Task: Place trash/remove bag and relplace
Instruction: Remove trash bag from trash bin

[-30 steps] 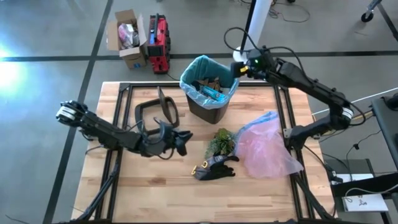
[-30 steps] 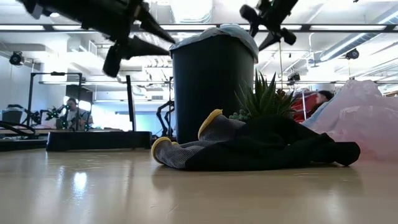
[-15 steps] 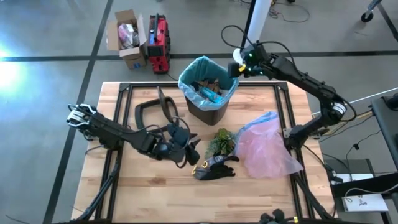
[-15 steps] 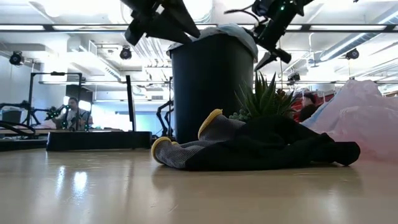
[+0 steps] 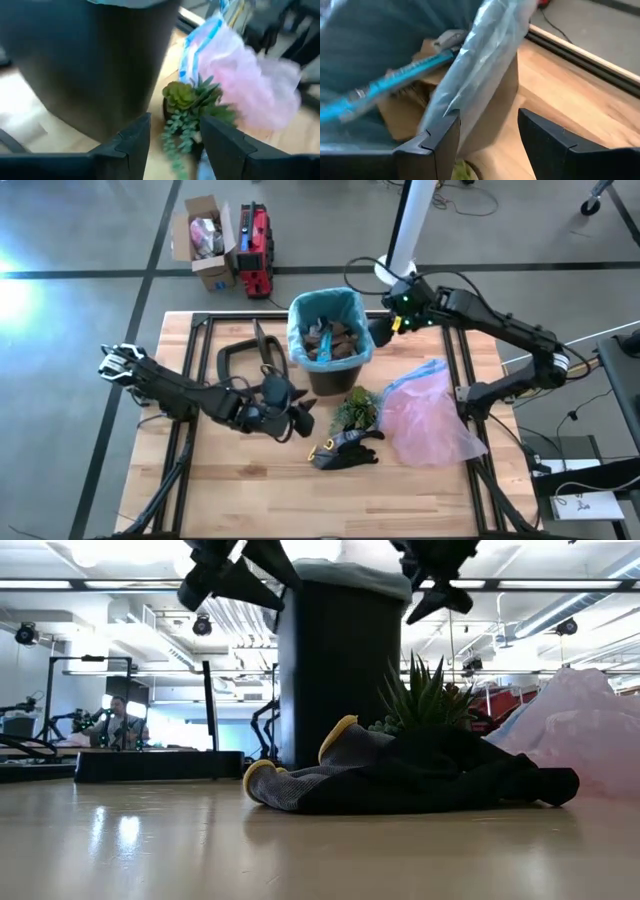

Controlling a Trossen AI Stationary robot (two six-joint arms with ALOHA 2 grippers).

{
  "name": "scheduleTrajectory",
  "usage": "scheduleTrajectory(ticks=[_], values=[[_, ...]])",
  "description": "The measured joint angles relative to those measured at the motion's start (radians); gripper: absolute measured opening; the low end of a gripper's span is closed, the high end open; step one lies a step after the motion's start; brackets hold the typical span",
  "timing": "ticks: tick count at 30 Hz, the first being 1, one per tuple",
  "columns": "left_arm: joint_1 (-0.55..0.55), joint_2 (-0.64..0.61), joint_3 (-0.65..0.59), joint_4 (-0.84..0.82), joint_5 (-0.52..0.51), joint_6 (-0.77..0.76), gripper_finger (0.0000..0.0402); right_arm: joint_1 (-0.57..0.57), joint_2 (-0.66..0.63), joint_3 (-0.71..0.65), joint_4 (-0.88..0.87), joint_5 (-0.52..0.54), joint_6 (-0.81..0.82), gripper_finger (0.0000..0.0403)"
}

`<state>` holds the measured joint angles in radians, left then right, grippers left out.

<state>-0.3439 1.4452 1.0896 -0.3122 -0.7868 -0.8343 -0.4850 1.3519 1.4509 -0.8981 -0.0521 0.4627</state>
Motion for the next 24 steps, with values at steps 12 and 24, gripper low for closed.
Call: scheduleTrajectory(ticks=[12,24], values=[[0.025,-0.251,-0.274,0.163,0.035,-0.366,0.0157,0.063,-0.095,0.000,-0.018,0.082,0.009,0.0186],[0.102,-0.397,-0.766,1.205,0.077,-0.356,0.0156,0.217,-0.153,0.000,-0.004,0.221,-0.009,0.0186]])
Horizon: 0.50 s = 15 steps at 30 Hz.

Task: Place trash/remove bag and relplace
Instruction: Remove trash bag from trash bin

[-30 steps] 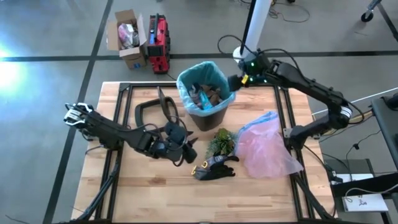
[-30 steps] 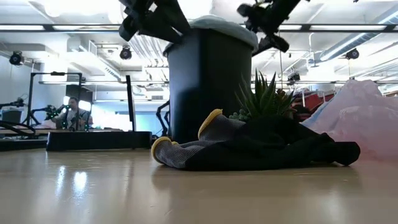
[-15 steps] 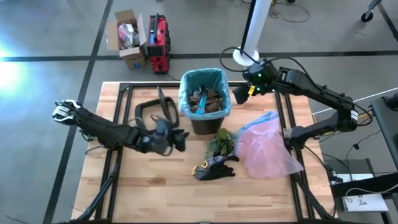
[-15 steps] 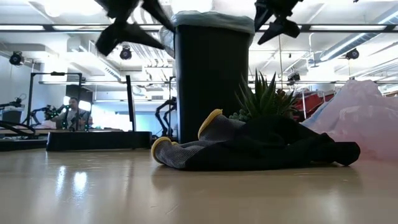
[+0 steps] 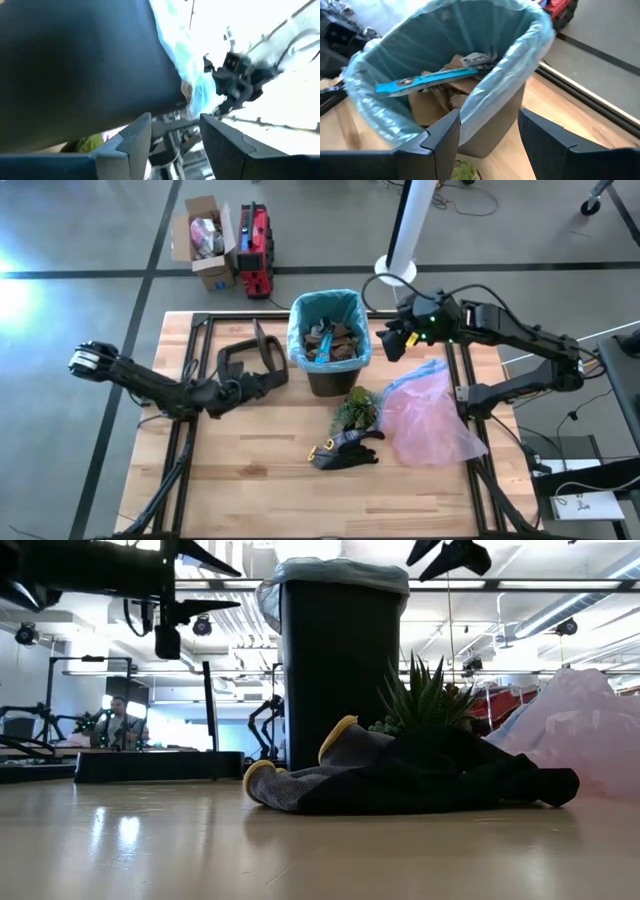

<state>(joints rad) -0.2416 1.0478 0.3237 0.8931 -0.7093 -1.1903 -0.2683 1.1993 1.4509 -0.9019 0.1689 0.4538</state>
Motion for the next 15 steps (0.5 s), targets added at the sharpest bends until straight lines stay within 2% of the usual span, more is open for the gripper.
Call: scheduleTrajectory(ticks=[4,9,15], values=[[0.005,0.047,0.008,0.076,0.021,0.009,0.0183,0.043,0.005,0.000,0.004,0.048,0.011,0.0186],[0.023,0.109,0.032,0.076,0.047,0.006,0.0210,0.070,0.009,0.000,0.004,0.092,0.046,0.0186],[0.081,0.172,0.070,0.142,0.050,0.039,0.0201,0.092,0.012,0.000,0.011,0.095,0.072,0.0186]])
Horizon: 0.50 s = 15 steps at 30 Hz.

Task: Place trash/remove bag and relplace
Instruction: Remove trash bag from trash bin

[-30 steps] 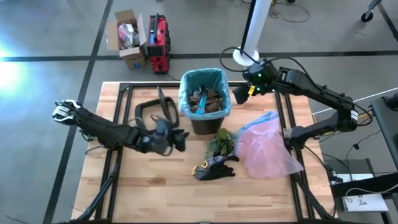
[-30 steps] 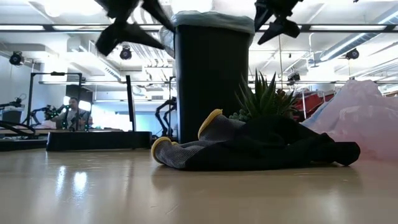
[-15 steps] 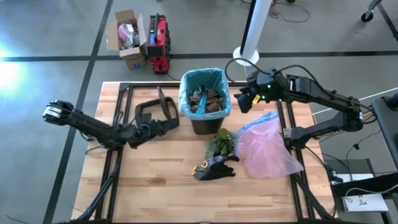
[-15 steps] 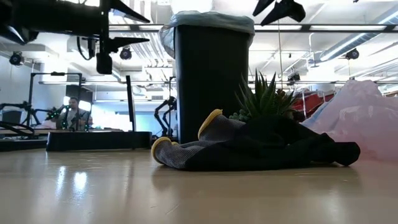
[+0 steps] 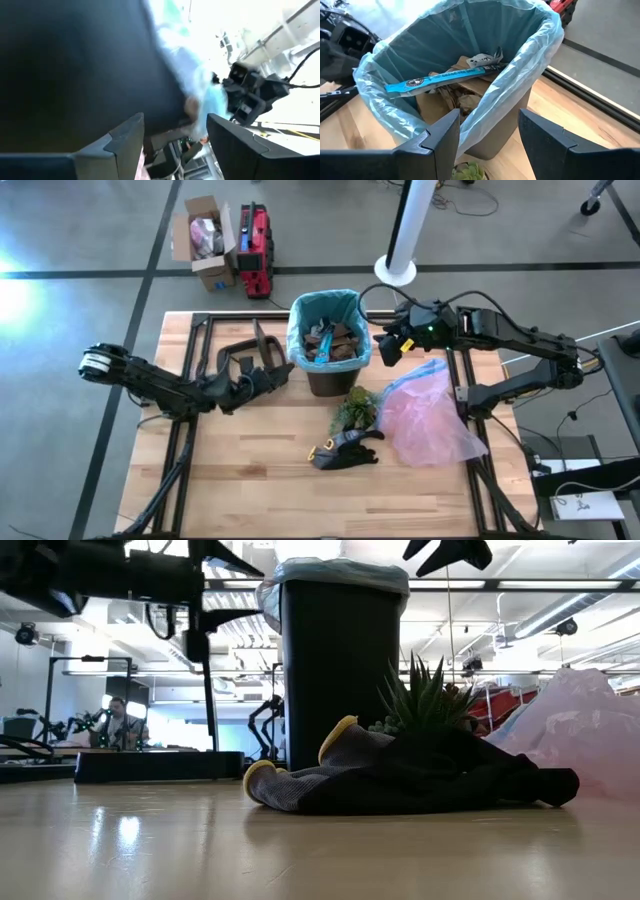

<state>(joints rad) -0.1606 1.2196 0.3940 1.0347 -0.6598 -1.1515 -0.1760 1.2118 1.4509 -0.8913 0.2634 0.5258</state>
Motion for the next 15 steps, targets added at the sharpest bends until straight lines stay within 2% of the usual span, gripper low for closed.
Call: scheduleTrajectory(ticks=[5,15], values=[[0.035,0.034,0.047,0.012,0.075,0.050,0.0174,0.022,0.000,0.000,0.002,0.000,0.029,0.0186],[0.052,0.011,0.042,0.023,0.076,0.115,0.0124,0.079,0.000,0.000,0.000,0.000,0.053,0.0186]])
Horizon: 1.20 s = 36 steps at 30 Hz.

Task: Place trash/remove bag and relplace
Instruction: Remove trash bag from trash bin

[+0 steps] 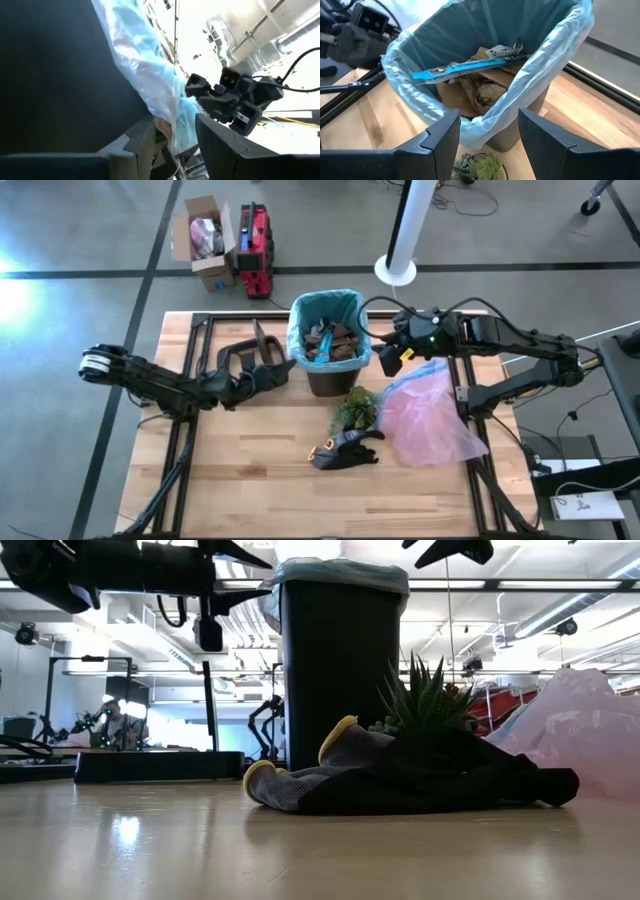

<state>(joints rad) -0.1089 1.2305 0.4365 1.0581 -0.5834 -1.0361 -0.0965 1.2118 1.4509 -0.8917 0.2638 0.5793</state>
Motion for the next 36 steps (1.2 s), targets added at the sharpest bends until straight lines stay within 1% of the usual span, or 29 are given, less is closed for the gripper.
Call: scheduleTrajectory(ticks=[6,16,20,25,31,36], values=[[0.000,-0.029,-0.014,0.001,-0.020,0.016,0.0094,0.014,0.000,0.000,-0.002,0.000,0.005,0.0186],[0.000,-0.021,-0.012,0.000,-0.009,0.055,0.0025,0.014,0.000,0.000,-0.003,0.000,0.005,0.0186],[0.000,-0.021,-0.012,0.005,0.000,0.063,0.0004,0.014,0.000,0.000,-0.003,0.000,0.005,0.0186],[-0.002,-0.021,-0.012,0.007,0.041,0.088,0.0001,0.014,0.000,0.000,0.009,0.000,0.005,0.0186],[-0.003,-0.034,-0.007,0.038,0.146,0.131,0.0000,0.038,0.009,0.000,0.125,0.000,-0.001,0.0186],[-0.004,-0.090,-0.007,0.032,0.156,0.215,0.0000,0.076,0.039,0.001,0.197,-0.001,-0.006,0.0186]])
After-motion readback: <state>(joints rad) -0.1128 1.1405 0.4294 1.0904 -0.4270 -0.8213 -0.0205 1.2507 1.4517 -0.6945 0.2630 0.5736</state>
